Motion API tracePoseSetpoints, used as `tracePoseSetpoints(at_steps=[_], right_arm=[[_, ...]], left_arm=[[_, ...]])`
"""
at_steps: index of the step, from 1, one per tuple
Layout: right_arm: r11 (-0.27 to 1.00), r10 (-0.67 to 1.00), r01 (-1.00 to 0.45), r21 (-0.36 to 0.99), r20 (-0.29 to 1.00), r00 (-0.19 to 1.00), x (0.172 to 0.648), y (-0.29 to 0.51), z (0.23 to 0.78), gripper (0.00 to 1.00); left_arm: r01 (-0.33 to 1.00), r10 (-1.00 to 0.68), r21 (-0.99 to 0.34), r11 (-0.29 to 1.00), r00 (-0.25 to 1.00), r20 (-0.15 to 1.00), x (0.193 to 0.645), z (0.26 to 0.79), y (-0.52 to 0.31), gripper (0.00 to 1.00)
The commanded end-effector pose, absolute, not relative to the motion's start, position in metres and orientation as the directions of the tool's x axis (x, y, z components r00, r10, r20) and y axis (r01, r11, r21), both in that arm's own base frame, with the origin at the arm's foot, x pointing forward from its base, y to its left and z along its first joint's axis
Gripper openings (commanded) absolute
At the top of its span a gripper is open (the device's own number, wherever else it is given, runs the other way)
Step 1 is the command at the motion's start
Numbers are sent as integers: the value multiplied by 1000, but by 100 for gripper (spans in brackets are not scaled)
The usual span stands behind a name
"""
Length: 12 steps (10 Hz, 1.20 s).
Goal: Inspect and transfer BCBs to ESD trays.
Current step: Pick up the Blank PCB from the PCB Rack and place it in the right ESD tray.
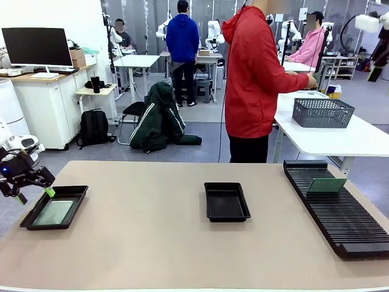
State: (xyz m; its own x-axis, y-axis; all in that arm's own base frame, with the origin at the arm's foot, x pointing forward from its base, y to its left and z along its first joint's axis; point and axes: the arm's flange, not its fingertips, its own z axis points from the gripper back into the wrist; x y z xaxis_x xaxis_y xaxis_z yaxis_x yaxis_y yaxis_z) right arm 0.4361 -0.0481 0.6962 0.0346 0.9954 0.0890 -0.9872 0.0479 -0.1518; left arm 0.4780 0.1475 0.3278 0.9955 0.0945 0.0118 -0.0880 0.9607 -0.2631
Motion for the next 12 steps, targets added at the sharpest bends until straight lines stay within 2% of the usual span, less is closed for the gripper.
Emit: tracePoseSetpoints(at_steps=[1, 5, 8, 12], right_arm=[[11, 995, -982, -189, 103, -9, 442, -58, 645, 100], [-62, 995, -975, -214, 64, -77, 469, -71, 549, 100], [-118, 985, -959, -258, 91, -146, 495, -83, 491, 100], [-97, 990, -964, -247, 77, -119, 525, -80, 441, 100]], left_arm=[[-83, 92, -269, 960, 996, 20, 479, 326, 148, 100], [-83, 92, -269, 960, 996, 20, 479, 326, 148, 100], [-83, 92, -269, 960, 996, 20, 479, 326, 148, 100], [-83, 92, -269, 960, 996, 20, 479, 326, 148, 100]])
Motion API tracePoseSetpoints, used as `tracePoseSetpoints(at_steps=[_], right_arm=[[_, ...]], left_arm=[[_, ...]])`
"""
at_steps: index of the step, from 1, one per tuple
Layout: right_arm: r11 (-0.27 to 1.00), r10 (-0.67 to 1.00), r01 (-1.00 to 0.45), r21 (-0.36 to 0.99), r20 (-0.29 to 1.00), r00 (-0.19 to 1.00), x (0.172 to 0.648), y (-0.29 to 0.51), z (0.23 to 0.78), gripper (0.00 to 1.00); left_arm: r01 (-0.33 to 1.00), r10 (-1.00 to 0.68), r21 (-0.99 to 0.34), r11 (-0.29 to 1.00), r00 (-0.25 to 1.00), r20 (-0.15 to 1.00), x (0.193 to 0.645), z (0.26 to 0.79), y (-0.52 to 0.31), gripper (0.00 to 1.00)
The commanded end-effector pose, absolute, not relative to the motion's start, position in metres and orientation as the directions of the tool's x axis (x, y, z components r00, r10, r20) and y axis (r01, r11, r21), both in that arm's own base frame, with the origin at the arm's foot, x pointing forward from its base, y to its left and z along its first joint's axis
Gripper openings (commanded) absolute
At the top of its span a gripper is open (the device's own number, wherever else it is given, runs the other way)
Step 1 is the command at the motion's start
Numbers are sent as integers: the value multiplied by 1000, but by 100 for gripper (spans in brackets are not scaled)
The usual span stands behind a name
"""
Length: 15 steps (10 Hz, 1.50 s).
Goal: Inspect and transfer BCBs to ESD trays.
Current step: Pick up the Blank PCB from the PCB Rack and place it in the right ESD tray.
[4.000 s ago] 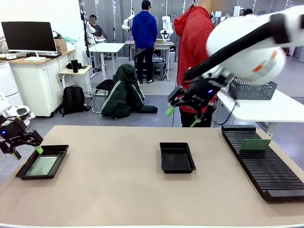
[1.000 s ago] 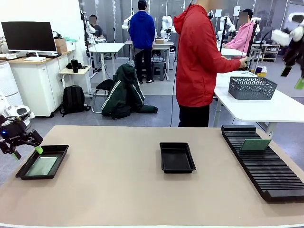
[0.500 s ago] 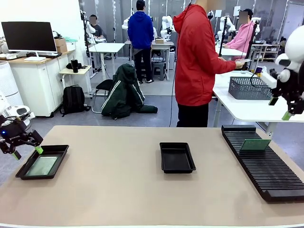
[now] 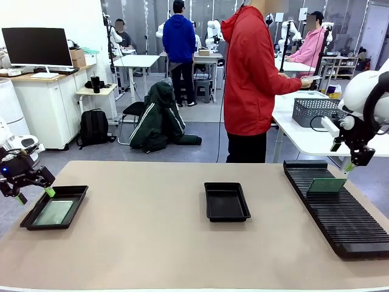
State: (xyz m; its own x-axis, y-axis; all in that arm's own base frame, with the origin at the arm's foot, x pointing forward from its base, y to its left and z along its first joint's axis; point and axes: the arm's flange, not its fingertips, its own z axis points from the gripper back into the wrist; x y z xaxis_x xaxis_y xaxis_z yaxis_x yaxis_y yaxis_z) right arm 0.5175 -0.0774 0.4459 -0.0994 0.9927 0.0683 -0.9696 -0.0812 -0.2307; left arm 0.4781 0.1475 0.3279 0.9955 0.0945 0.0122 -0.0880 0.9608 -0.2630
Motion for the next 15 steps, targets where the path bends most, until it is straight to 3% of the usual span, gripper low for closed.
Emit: tracePoseSetpoints(at_steps=[1, 8, 15], right_arm=[[-93, 990, -967, -238, 82, -116, 531, -80, 430, 100], [-45, 995, -973, -226, 81, -64, 541, -71, 373, 100], [-8, 996, -977, -211, 81, -26, 542, -76, 355, 100]], left_arm=[[-83, 92, -269, 960, 996, 20, 479, 326, 148, 100], [-83, 92, -269, 960, 996, 20, 479, 326, 148, 100], [-83, 92, -269, 960, 996, 20, 479, 326, 148, 100]])
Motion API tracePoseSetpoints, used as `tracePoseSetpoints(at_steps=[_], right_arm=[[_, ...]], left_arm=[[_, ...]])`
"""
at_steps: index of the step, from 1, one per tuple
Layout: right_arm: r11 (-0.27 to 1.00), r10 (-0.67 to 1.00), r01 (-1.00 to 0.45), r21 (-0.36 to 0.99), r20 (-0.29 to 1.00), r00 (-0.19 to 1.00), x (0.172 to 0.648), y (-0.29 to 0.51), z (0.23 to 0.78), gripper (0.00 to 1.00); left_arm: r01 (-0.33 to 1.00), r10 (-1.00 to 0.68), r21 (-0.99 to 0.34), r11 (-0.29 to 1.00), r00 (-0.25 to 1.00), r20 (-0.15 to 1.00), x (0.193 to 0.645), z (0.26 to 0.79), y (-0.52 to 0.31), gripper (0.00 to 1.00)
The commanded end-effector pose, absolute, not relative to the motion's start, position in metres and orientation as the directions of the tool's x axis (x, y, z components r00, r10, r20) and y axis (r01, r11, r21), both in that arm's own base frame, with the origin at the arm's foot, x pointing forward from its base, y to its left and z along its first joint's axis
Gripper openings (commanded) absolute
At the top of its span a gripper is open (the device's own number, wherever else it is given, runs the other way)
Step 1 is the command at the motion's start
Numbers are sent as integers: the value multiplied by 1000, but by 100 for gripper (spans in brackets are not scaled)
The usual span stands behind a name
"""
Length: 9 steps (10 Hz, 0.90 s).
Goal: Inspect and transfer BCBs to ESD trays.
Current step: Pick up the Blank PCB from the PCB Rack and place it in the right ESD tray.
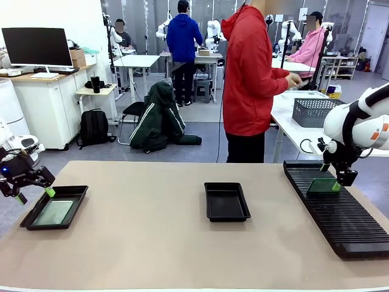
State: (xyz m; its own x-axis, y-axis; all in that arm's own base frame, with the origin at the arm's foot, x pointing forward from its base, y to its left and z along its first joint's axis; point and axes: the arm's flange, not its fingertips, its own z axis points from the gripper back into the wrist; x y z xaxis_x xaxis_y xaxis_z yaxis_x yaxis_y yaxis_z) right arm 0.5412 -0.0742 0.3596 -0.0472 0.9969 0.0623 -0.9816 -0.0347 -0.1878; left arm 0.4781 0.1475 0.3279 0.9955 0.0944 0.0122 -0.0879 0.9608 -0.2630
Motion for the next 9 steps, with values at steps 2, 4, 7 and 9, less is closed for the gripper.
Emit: tracePoseSetpoints(at_steps=[2, 4, 7, 9], right_arm=[[-6, 996, -978, -208, 90, -25, 542, -76, 356, 95], [1, 995, -978, -210, 97, -20, 542, -77, 357, 88], [-3, 995, -979, -206, 96, -23, 543, -76, 358, 75], [0, 995, -979, -205, 95, -20, 544, -76, 358, 67]], left_arm=[[-83, 92, -269, 960, 996, 20, 479, 326, 148, 100], [-83, 92, -269, 960, 996, 20, 479, 326, 148, 100], [-83, 92, -269, 960, 996, 20, 479, 326, 148, 100], [-83, 92, -269, 960, 996, 20, 479, 326, 148, 100]])
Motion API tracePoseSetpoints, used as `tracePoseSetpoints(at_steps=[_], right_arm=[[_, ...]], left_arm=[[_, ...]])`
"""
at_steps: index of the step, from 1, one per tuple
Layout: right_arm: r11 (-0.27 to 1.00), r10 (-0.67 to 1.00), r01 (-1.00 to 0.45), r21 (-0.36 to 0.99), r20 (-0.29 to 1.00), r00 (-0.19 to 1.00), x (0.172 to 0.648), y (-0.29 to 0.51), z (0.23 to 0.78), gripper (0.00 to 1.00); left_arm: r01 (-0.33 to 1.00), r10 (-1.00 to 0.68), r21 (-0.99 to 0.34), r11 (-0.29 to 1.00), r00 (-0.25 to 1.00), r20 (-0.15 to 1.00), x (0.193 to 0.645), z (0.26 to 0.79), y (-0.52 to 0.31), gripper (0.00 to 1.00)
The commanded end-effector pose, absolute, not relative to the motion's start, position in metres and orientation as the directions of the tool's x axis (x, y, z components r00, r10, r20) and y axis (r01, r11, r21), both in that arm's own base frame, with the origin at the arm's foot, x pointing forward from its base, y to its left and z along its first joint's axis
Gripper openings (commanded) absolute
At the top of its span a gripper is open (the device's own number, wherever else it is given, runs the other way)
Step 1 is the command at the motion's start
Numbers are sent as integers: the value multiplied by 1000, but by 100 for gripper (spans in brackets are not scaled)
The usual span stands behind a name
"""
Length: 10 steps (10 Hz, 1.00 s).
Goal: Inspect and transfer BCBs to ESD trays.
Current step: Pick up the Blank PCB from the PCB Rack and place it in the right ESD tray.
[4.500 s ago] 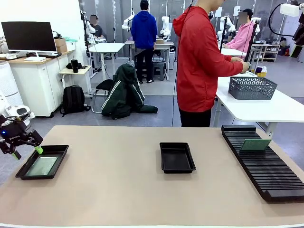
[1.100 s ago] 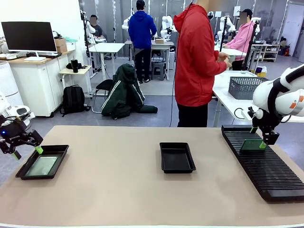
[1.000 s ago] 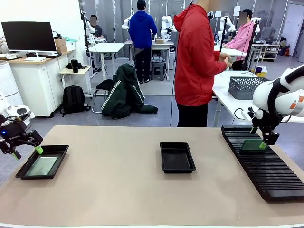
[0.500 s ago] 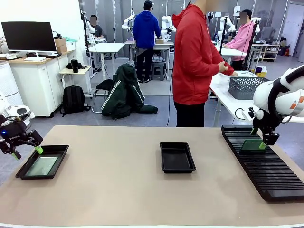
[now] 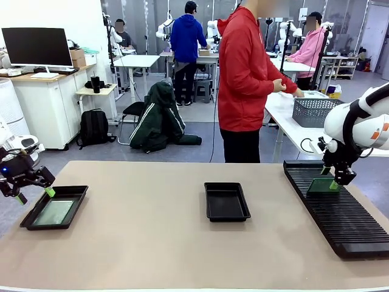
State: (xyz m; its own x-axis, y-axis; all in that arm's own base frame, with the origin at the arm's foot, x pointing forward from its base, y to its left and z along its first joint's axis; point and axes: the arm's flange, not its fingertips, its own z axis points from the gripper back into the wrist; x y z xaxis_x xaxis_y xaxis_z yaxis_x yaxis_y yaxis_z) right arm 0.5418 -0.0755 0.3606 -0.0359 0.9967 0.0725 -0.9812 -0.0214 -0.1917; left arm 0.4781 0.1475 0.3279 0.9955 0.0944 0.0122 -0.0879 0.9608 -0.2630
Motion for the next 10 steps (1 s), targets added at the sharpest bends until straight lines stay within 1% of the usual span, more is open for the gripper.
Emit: tracePoseSetpoints(at_steps=[1, 2, 3, 4, 5, 6, 7, 8, 9, 10], right_arm=[[-2, 995, -979, -204, 93, -22, 544, -75, 358, 64], [-2, 996, -979, -201, 88, -20, 545, -74, 359, 65], [-1, 997, -980, -198, 80, -17, 546, -73, 358, 56], [-3, 997, -981, -195, 77, -19, 547, -73, 359, 57], [-3, 997, -981, -193, 73, -18, 548, -73, 359, 48], [-3, 997, -982, -191, 71, -16, 549, -73, 359, 49], [-2, 997, -982, -190, 70, -15, 549, -73, 359, 40], [-3, 998, -982, -187, 68, -16, 549, -73, 359, 41], [-5, 998, -983, -186, 67, -18, 550, -73, 359, 32], [-5, 998, -983, -183, 67, -18, 550, -73, 359, 35]], left_arm=[[-83, 92, -269, 960, 996, 20, 479, 326, 148, 100], [-83, 92, -269, 960, 996, 20, 479, 326, 148, 100], [-83, 92, -269, 960, 996, 20, 479, 326, 148, 100], [-83, 92, -269, 960, 996, 20, 479, 326, 148, 100], [-83, 92, -269, 960, 996, 20, 479, 326, 148, 100], [-83, 92, -269, 960, 996, 20, 479, 326, 148, 100], [-83, 92, -269, 960, 996, 20, 479, 326, 148, 100], [-83, 92, -269, 960, 996, 20, 479, 326, 148, 100], [-83, 92, -269, 960, 996, 20, 479, 326, 148, 100], [-83, 92, -269, 960, 996, 20, 479, 326, 148, 100]])
